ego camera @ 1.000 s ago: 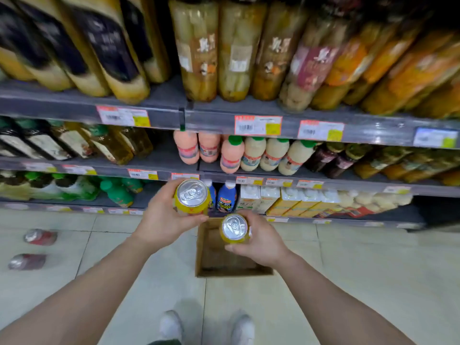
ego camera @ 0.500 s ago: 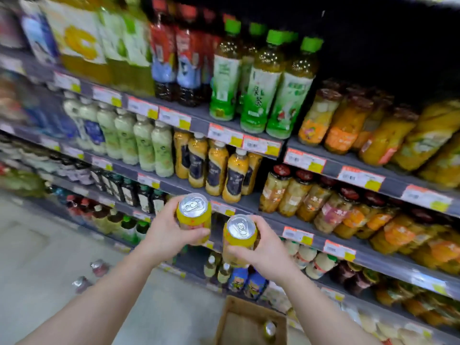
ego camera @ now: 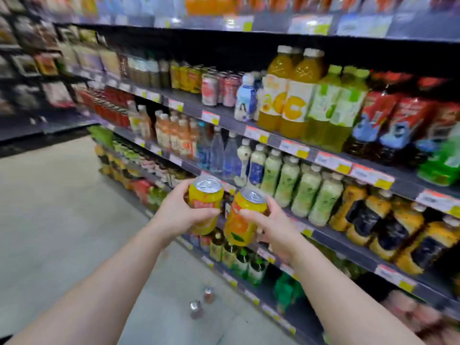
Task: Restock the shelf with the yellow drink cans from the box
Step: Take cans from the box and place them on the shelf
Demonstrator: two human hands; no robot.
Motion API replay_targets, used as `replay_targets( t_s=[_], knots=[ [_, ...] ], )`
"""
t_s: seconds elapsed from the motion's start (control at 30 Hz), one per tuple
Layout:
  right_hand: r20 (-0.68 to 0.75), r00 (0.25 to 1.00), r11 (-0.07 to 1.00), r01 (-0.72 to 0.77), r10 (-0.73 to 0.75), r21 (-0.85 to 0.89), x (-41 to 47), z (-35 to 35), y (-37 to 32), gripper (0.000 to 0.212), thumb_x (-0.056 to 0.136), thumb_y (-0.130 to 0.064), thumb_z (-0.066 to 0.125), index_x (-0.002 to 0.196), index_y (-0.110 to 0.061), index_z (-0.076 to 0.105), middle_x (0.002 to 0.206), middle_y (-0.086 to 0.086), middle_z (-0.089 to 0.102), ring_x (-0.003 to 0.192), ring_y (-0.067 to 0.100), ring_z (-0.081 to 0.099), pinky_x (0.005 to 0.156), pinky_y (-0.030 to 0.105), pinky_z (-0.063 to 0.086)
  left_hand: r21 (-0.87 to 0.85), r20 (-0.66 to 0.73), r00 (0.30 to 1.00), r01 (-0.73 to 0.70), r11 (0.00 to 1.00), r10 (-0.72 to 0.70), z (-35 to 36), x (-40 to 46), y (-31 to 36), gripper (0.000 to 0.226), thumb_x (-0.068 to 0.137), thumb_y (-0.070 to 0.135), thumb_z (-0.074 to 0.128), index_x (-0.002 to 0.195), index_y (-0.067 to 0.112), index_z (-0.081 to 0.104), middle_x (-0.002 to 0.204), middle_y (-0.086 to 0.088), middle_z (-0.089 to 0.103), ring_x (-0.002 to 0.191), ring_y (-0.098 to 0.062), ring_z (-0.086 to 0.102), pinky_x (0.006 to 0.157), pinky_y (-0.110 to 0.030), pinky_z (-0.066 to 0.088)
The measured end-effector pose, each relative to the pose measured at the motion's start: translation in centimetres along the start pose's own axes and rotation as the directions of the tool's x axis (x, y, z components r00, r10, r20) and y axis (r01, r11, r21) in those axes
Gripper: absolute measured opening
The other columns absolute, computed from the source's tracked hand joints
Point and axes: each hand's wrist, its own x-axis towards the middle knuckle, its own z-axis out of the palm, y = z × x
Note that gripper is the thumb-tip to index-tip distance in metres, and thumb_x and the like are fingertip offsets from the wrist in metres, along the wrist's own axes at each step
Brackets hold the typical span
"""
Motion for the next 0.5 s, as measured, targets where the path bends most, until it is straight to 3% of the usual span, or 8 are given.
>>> replay_targets(
  t_s=[0.1,0.23,0.37,0.5],
  knots=[
    [0.068,0.998,0.999,0.004,-0.002,-0.032,4.0,4.4,-2.1,0.05,0.076,-0.024,0.078,0.118,-0.038,0.054,0.111,-0.005,0.069,0.101,0.019,0.068,0.082,0.05,0.057,-0.079,-0.017,0.999,0.045,0.996,-0.046,-5.6,2.5,-0.3,0.084,0.035,0.03,0.096,0.11,0.035,0.058,0.101,0.004,0.072,0.094,-0.016,0.07,0.072,-0.029,0.055],
    [0.147,0.989,0.997,0.012,0.0,-0.081,9.3,7.7,-3.8,0.053,0.076,-0.032,0.077,0.123,-0.037,0.051,0.114,-0.007,0.067,0.097,0.013,0.069,0.07,0.036,0.058,-0.14,-0.041,0.996,0.079,0.987,-0.085,-9.9,6.5,-1.2,0.08,0.042,0.029,0.093,0.112,0.039,0.055,0.107,0.002,0.07,0.097,-0.018,0.068,0.076,-0.034,0.055],
    [0.177,0.984,0.995,0.035,-0.019,-0.09,15.7,9.3,-4.6,0.062,0.07,-0.04,0.081,0.124,-0.036,0.051,0.116,-0.007,0.066,0.1,0.015,0.068,0.08,0.043,0.058,-0.135,-0.057,0.996,0.065,0.989,-0.073,-12.0,11.8,-1.7,0.073,0.055,0.022,0.089,0.118,0.034,0.054,0.109,0.0,0.069,0.096,-0.018,0.068,0.077,-0.035,0.056],
    [0.198,0.979,0.993,0.058,-0.038,-0.099,22.3,10.6,-6.3,0.054,0.075,-0.036,0.079,0.121,-0.036,0.052,0.115,-0.007,0.067,0.099,0.014,0.069,0.085,0.045,0.057,-0.116,-0.105,0.993,0.041,0.992,-0.054,-14.4,17.6,-1.3,0.081,0.05,0.028,0.09,0.123,0.03,0.054,0.107,0.0,0.07,0.094,-0.017,0.069,0.075,-0.033,0.057]
  ],
)
